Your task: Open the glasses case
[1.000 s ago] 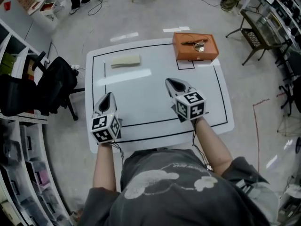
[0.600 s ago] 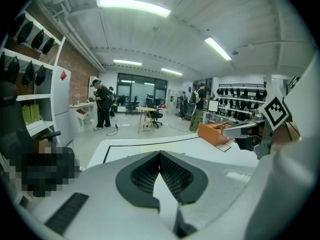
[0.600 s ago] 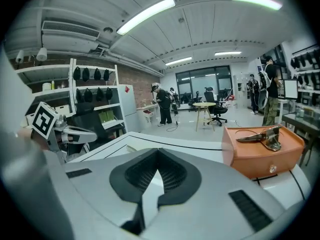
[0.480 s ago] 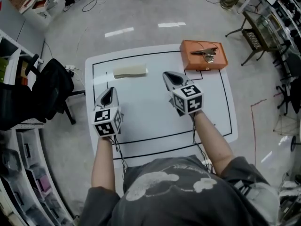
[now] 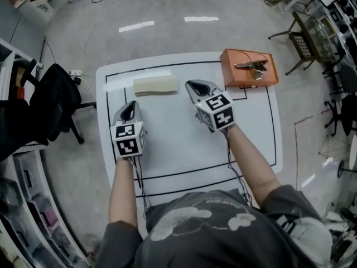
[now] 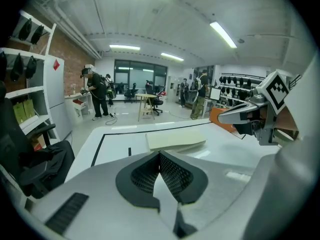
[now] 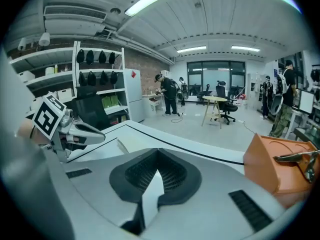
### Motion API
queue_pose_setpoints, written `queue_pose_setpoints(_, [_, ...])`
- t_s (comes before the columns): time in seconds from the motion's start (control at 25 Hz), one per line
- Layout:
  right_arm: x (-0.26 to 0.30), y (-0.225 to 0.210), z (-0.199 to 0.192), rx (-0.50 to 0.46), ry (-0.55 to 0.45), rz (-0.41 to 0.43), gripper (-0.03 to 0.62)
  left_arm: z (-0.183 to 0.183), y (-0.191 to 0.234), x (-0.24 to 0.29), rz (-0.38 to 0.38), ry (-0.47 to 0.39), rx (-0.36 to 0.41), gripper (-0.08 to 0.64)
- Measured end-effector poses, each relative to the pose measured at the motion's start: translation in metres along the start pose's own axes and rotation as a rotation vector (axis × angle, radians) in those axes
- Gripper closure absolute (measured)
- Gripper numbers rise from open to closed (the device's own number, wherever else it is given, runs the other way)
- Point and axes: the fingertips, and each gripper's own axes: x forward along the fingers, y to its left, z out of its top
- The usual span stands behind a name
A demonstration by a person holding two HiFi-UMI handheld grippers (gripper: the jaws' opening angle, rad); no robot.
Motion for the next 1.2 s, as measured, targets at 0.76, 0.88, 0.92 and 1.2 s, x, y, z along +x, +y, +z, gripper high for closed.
queue_pose_setpoints(0.76, [0.033,-0.004,-0.014,-0.1,0.081,0.052,0.591,-0.009,0.008,0.042,0.061,0.108,0.066,0.558])
queue_pose_setpoints(0.88, [0.035,-0.002,-0.014,-0.107,0.081,0.063,0.591,-0.011,0.008,0.043,0.063,0.123,0.051,0.558])
queue_pose_setpoints(0.92, [0.035,-0.002,-0.014,-0.117,0.083,0.068,0.591,-0.011,0.008,0.044,0.065,0.122,0.049,0.558])
queue_pose_setpoints(1.2, [0.039,0.019,-0.02,-0.29,0.108,0.195,0.482,-0.012,0.008,0.045,0.066,0.136,0.056,0.558])
